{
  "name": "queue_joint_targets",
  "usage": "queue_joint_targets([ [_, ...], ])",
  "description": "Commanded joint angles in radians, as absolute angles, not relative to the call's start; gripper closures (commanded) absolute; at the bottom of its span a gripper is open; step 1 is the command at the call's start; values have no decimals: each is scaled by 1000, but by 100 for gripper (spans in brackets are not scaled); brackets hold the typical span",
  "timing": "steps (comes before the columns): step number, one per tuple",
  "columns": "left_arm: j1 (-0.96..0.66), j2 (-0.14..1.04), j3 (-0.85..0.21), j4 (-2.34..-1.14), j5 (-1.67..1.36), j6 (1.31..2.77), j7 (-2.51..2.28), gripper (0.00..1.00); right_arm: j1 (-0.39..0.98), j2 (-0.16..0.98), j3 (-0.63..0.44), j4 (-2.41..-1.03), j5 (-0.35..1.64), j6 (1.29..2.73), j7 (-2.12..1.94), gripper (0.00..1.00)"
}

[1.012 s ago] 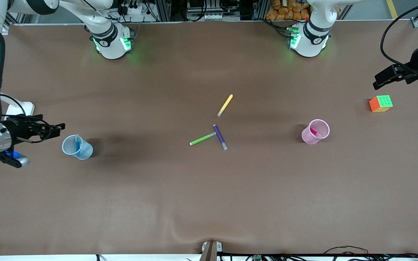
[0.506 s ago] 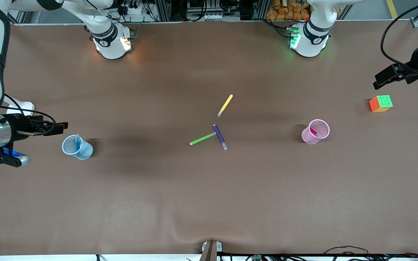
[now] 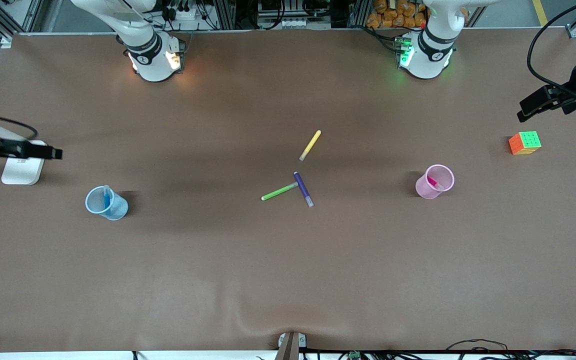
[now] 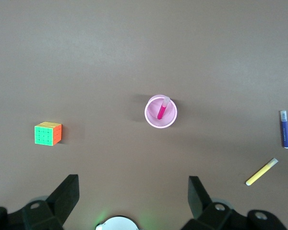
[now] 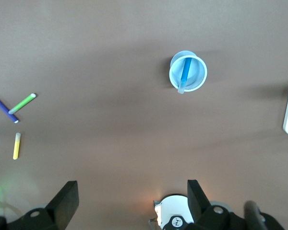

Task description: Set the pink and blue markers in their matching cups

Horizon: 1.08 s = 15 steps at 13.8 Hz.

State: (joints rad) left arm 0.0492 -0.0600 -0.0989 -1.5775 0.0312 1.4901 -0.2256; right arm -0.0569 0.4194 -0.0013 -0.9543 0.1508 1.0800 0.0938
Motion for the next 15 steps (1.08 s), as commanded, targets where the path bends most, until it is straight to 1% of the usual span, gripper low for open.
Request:
queue_joint_targets([
  [1, 46, -81, -92, -1583, 23, 1483, -210, 0, -57, 332, -12, -1035, 133, 1095, -19, 0],
  [2, 46, -81, -94, -1585, 23, 1483, -209, 0, -60, 299, -17, -1073, 133, 1124, -40, 0],
  [4, 46, -83, -94, -1588, 21, 1477, -206, 0, -60, 212, -43, -1197, 135, 1198, -101, 0],
  [7, 46, -83, -94, -1588, 18, 1477, -206, 0, -48, 27, -55, -1482, 133, 1386, -120, 0],
  [8, 46, -81, -94, -1588, 18, 1479, -207, 0, -37, -19, -54, -1556, 129, 1431, -120, 0],
  [9, 46, -83, -94, -1589, 18, 1479, -206, 0, -22, -50, -54, -1600, 103, 1463, -121, 0],
  [11, 48, -84, -92, -1589, 18, 1479, -206, 0, 6, -58, -49, -1615, 52, 1476, -120, 0],
  [15, 48, -86, -87, -1583, 18, 1477, -203, 0, -6, -52, -48, -1609, 46, 1476, -166, 0],
])
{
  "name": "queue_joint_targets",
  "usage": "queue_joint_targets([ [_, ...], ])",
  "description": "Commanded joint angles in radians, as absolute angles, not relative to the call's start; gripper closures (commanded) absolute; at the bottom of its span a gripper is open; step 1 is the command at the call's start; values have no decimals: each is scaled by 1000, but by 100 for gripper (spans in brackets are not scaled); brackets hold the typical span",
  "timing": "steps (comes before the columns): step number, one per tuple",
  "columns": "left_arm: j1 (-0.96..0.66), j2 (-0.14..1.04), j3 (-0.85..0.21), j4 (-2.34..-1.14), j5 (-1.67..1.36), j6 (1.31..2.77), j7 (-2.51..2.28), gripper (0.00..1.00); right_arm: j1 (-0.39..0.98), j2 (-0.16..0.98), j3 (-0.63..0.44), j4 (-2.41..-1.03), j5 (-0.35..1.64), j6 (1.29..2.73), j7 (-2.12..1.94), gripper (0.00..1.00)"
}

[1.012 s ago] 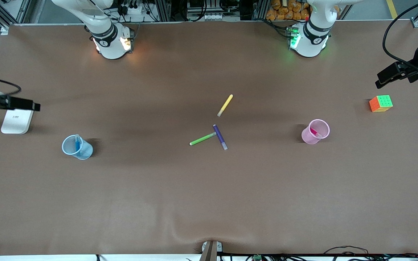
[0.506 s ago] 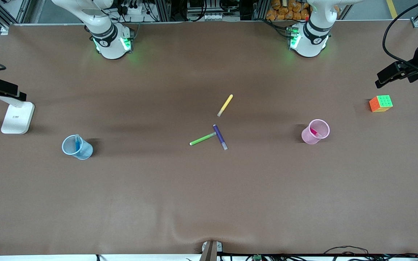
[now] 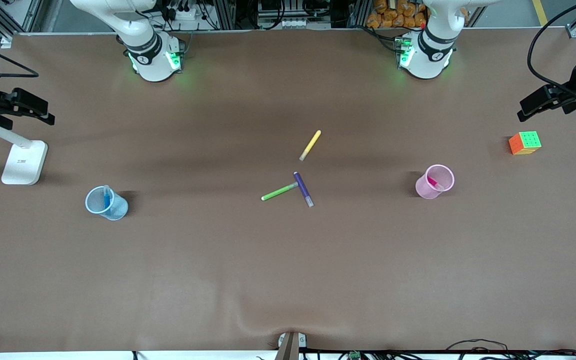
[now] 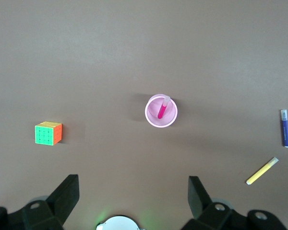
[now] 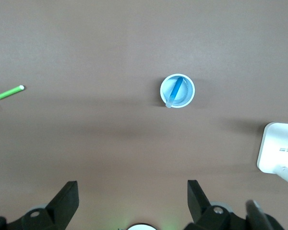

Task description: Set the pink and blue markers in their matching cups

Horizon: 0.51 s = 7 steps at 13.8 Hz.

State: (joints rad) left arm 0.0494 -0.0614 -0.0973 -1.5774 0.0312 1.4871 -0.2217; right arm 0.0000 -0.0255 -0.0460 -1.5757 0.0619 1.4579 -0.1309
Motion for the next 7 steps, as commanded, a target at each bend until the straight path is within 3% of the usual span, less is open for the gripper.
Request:
queue_joint_targets([
  [1, 48, -86, -89, -1583, 18, 1477, -190, 0, -14, -55, -46, -1609, 48, 1476, -179, 0],
  [7, 43, -75, -92, -1555, 26, 1473, -193, 0, -8, -61, -44, -1611, 48, 1477, -183, 0],
])
